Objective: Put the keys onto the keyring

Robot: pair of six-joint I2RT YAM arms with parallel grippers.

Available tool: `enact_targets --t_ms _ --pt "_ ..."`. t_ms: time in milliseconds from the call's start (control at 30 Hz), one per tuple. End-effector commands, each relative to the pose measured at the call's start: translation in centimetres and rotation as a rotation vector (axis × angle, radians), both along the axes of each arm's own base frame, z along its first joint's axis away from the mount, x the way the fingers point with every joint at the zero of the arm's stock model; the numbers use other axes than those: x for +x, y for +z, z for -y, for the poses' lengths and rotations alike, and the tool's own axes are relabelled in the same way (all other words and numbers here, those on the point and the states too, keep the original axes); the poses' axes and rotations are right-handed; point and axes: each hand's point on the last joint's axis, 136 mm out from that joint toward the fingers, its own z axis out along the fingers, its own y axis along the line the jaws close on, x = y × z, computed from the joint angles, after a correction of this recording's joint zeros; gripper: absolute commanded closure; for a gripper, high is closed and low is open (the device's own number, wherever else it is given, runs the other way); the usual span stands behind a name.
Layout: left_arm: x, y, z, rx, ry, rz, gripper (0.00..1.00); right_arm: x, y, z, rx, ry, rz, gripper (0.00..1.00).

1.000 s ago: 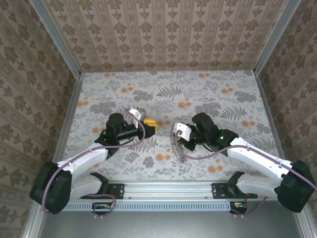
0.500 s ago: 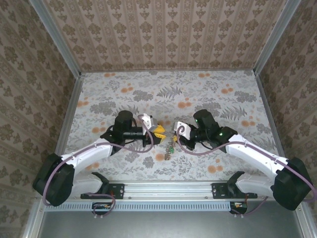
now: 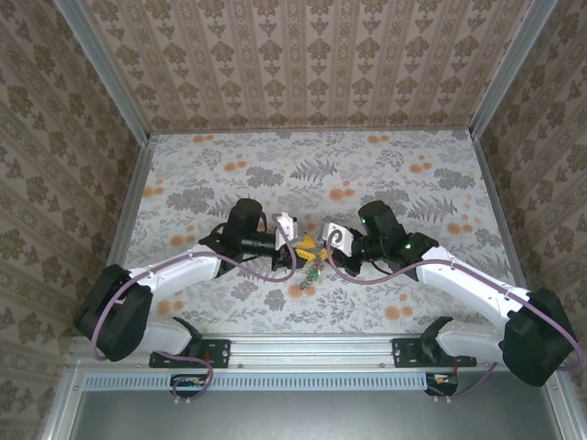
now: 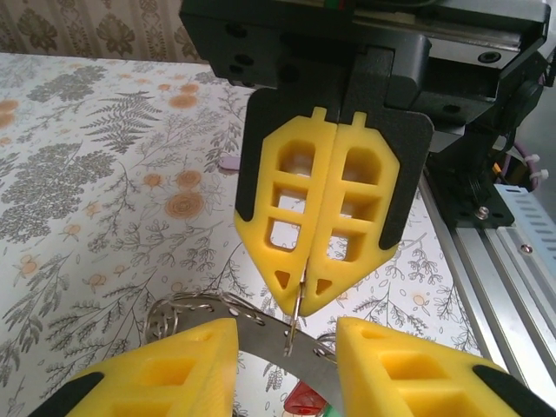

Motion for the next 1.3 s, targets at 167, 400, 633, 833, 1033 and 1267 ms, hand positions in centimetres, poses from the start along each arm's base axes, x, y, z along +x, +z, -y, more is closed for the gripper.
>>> enact_targets --t_ms 167,400,633,833,1033,1267 --pt "-0.6 0.0 0.9 0.016 -0.085 0.024 0.7 0.5 2.1 -0.9 0.057 0.037 0.059 1.0" --pt "-0.6 -0.5 0.8 0.047 -0.083 0.037 0.78 0.5 2.1 -0.9 0.061 0.035 0.057 1.0" --pt "-0.4 -0.1 0.9 0.046 -0.078 0.053 0.85 0.6 2.2 -0.9 0.058 0.036 0.06 1.0" --pt "-0.4 0.4 1.2 0.029 -0.077 0.063 0.8 0.5 2.0 -0.8 0.053 0.033 0.052 1.0" --pt "-0.4 -0.1 1.3 0.042 -0.073 0.061 0.86 0.4 2.3 -0.8 0.063 0.032 0.054 1.0" --pt "0.1 -0.3 1.2 0.047 -0.043 0.085 1.0 0.4 1.9 -0.5 0.058 0.011 0.053 0.92"
